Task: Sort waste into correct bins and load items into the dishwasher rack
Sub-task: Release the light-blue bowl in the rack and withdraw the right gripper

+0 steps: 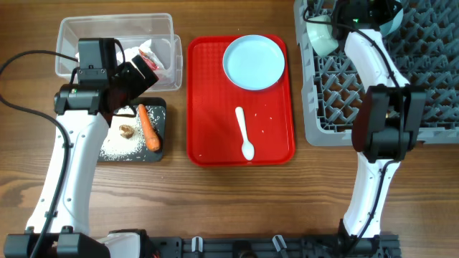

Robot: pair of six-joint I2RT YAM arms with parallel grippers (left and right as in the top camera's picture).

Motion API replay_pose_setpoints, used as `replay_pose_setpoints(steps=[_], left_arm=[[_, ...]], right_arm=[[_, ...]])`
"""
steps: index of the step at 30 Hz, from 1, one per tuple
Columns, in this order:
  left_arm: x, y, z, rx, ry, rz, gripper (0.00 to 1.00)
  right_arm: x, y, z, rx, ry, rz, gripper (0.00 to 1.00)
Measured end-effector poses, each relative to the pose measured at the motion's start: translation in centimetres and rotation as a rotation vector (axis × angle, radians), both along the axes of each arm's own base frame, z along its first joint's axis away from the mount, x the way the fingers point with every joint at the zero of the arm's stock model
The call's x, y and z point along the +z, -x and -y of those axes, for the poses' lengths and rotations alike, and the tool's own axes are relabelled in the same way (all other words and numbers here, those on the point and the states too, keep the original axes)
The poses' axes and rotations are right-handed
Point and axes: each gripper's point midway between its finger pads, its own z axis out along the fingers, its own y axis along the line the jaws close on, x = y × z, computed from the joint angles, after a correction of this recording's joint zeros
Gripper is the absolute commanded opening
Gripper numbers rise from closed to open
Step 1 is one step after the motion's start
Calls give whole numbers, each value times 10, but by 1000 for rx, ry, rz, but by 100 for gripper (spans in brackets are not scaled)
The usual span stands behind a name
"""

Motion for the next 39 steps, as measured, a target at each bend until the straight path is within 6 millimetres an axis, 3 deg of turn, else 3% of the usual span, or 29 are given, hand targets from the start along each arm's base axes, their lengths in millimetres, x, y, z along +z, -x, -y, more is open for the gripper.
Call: replay_pose_setpoints(steps=[8, 23, 29, 33, 34, 36, 37, 38, 39], left_arm=[[0, 0, 0, 0, 0, 0, 100], [0, 0, 0, 0, 0, 0, 100], [0, 0, 0, 1, 0, 0, 100], [0, 0, 0, 3, 2, 0, 100], [0, 0, 0, 3, 2, 0, 100], [0, 0, 0, 3, 2, -1, 100], [0, 0, 0, 3, 2, 0, 100], [0, 0, 0, 3, 2, 0, 100], [0, 0, 0, 2, 2, 0, 100]], right_arm=[[12, -6, -6, -1, 38, 45, 5], [4, -9, -6, 14, 73, -27, 4], [4, -11, -20, 35, 76, -33, 6], [4, -11, -27, 38, 83, -39, 24], [4, -11, -31, 43, 85, -42, 35], [4, -12, -38, 52, 86, -43, 46], [4, -12, -43, 58, 91, -49, 57], [4, -12, -47, 61, 92, -48, 80], [5, -12, -50, 62, 94, -48, 87]])
